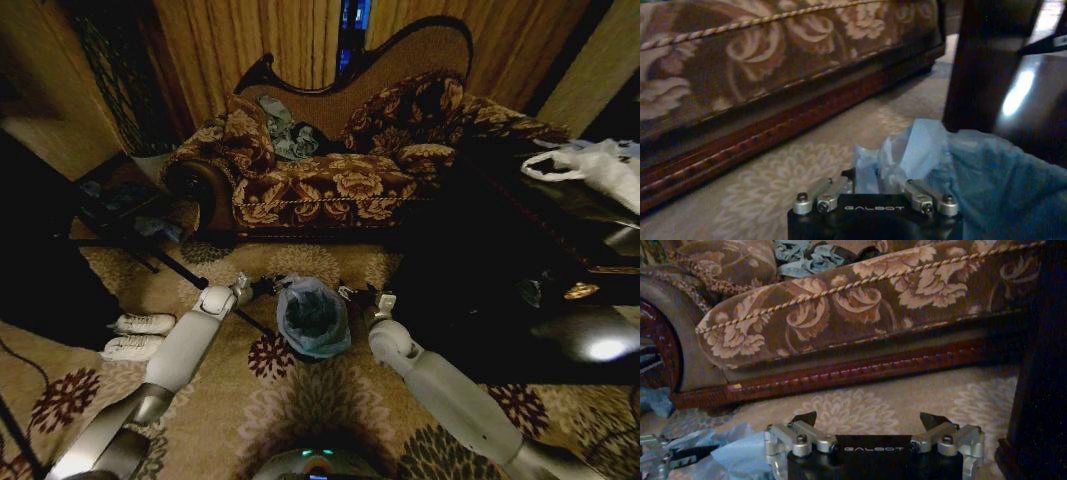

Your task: Place a garbage bag over the trash bin.

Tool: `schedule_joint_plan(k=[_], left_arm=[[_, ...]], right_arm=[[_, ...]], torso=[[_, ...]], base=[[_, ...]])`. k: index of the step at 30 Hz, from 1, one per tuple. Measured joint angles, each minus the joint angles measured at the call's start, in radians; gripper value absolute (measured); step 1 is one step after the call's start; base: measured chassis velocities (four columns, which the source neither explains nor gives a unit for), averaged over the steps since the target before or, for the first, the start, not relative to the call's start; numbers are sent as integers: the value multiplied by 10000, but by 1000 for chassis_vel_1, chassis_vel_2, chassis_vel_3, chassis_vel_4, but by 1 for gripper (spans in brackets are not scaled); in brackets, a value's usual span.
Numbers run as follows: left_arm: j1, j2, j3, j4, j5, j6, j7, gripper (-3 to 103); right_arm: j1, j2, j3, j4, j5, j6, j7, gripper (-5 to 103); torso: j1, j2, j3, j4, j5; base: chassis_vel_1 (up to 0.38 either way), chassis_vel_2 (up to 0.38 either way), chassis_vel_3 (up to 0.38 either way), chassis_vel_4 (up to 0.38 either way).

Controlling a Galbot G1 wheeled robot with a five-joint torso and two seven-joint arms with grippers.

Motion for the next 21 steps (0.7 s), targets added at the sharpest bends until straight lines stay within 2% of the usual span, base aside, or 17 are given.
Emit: schedule_joint_plan(k=[1,2,3,5,7,8,10,11,13,15,16,19,21], left_arm=[[14,-24,-45,29,-71,30,-130,15],[26,-39,-65,37,-128,50,-220,15],[53,-66,-95,42,-246,120,-422,4],[64,-76,-107,41,-304,153,-501,4],[112,-146,-142,87,-670,331,-1052,0],[130,-193,-152,133,-900,459,-1361,0],[140,-241,-162,191,-1113,552,-1595,0],[146,-374,-229,398,-1558,668,-1991,0],[146,-403,-250,442,-1631,682,-2042,0],[81,-720,-464,958,-2147,764,-2409,0],[81,-720,-464,958,-2147,764,-2409,0],[-68,-1172,-780,2020,-2367,722,-2407,0],[-86,-1240,-816,2164,-2424,727,-2395,0]], right_arm=[[2,-10,-29,45,0,8,31,100],[4,-14,-47,70,0,20,45,100],[8,-24,-86,127,0,36,79,100],[11,-27,-99,142,0,38,97,100],[16,-54,-160,218,-2,43,150,100],[16,-75,-187,258,-5,47,166,100],[12,-92,-205,292,-6,51,183,100],[1,-126,-233,359,-8,55,218,100],[0,-134,-240,372,-9,57,228,100],[-11,-196,-314,477,-12,80,278,100],[-11,-196,-314,477,-12,80,278,100],[6,-223,-418,608,-7,103,327,100],[10,-223,-427,621,-7,107,328,100]], torso=[[0,0,0,0,0],[0,0,0,0,0],[0,0,0,0,0],[0,0,0,0,0],[0,0,0,1,1],[0,0,0,0,1],[0,0,0,1,1],[0,0,0,-1,1],[0,0,0,0,1],[0,0,0,0,0],[0,0,0,0,0],[0,0,0,0,0],[0,0,0,0,1]], base=[[0,0,0,0],[0,0,0,0],[0,0,0,0],[0,0,0,0],[0,0,0,0],[0,0,0,0],[0,0,0,0],[0,0,0,0],[0,0,0,0],[0,0,0,0],[0,0,0,0],[0,0,0,0],[0,0,0,0]])
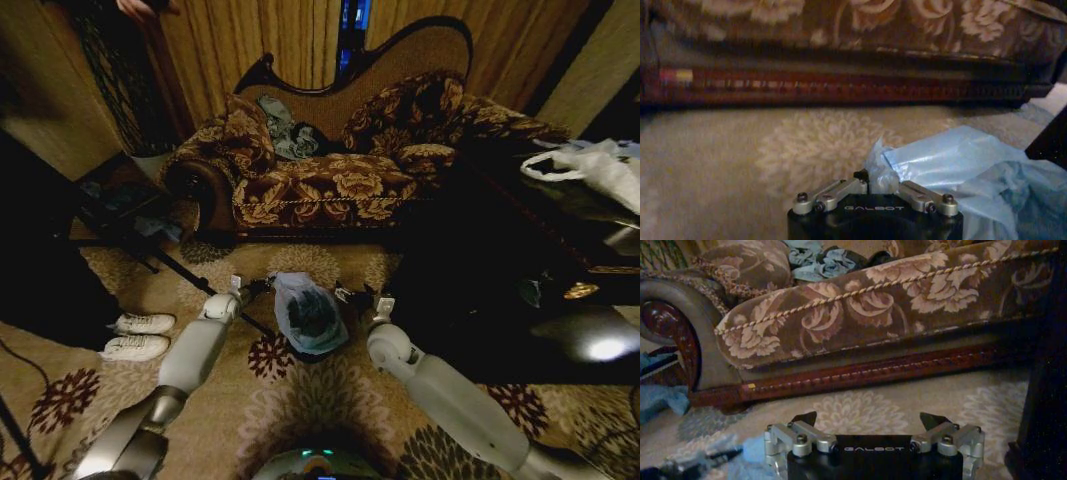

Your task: Place a garbage bag over the trash bin.

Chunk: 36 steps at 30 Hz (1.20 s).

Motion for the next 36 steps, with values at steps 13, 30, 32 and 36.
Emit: schedule_joint_plan(k=[13,30,32,36], left_arm=[[-116,-757,-440,1282,-189,34,440,0],[-294,-1447,-645,2517,548,217,691,0],[-299,-1487,-683,2614,666,276,575,0],[-354,-1508,-704,2824,798,275,523,0]], right_arm=[[-122,-6,-56,47,-142,124,-168,100],[-138,-69,-53,245,-252,188,-450,100],[-190,-127,-33,316,-265,204,-452,100],[-252,-207,-23,416,-277,213,-451,100]], torso=[[0,0,0,0,1],[0,0,0,1,1],[0,0,0,0,1],[-1,0,0,-1,2]], base=[[0,0,0,0],[0,0,0,0],[0,0,0,0],[0,0,0,0]])
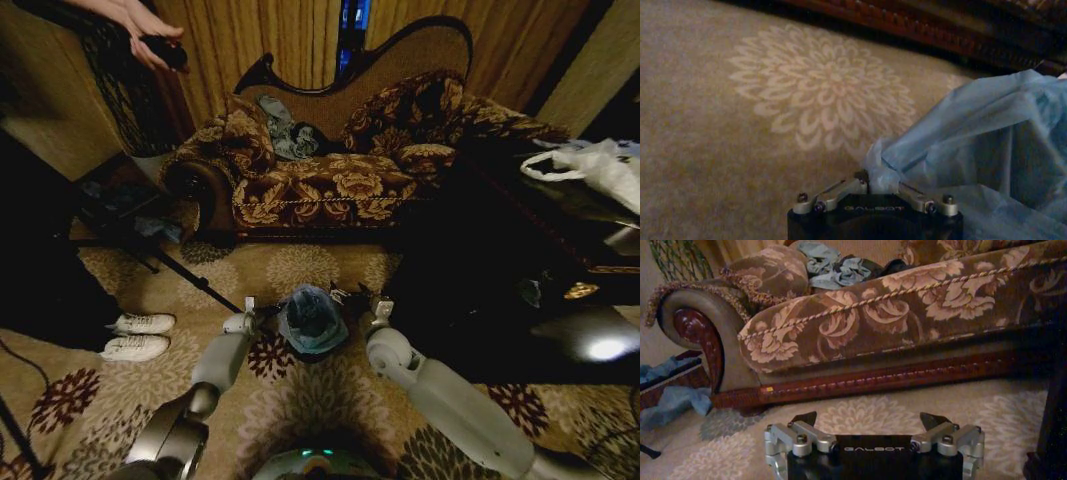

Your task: Place a garbage bag over the trash bin.

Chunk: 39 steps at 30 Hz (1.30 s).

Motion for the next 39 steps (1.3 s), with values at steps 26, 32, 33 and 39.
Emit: schedule_joint_plan(k=[26,32,33,39], left_arm=[[1870,922,-322,-3385,-195,-202,-265,46],[3224,1402,-697,-5686,-224,33,-204,74],[3224,1402,-697,-5686,-224,33,-204,74],[4185,1542,-1023,-8513,-792,1203,-1092,96]], right_arm=[[-60,59,-3,178,-76,35,65,100],[-167,177,22,137,-39,23,62,100],[-167,177,22,137,-39,23,62,100],[-143,384,132,-281,57,-90,-136,100]], torso=[[0,0,0,1,-4],[0,0,0,1,-3],[0,0,0,1,-3],[0,0,-1,0,-3]], base=[[0,0,0,0],[0,0,0,0],[0,0,0,0],[0,0,0,0]])
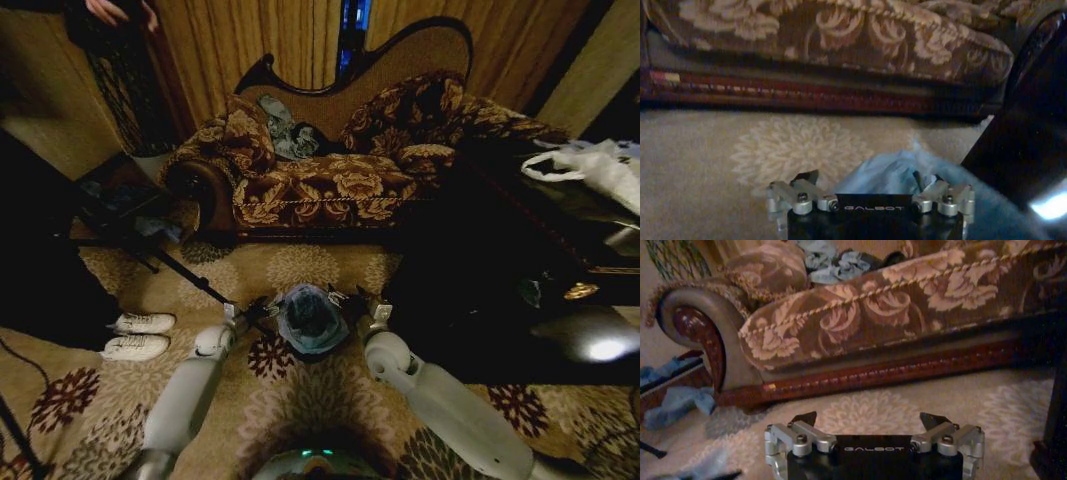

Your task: Place a garbage bag over the trash bin.

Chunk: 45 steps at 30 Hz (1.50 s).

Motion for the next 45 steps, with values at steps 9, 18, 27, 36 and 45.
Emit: schedule_joint_plan(k=[9,18,27,36,45], left_arm=[[-96,-25,388,-1805,-1426,1256,-2753,100],[-180,368,390,-2880,-2120,2129,-3705,100],[-130,600,106,-2909,-2167,2120,-3712,100],[-125,556,63,-2823,-2185,1984,-3636,100],[-175,568,104,-2730,-2116,1819,-3469,100]], right_arm=[[746,330,-64,-1781,626,-271,-1192,102],[576,637,-237,-2721,756,-258,-1555,94],[938,1385,-541,-3693,495,-224,-1807,82],[1125,1729,-697,-4347,105,-151,-2106,78],[1168,1767,-732,-4574,-153,-68,-2163,41]], torso=[[2,0,1,0,0],[0,0,0,1,0],[1,0,1,2,0],[1,-1,1,1,-1],[1,-1,1,0,-1]], base=[[0,0,0,0],[0,0,0,0],[0,0,0,0],[0,0,0,0],[0,0,0,0]])
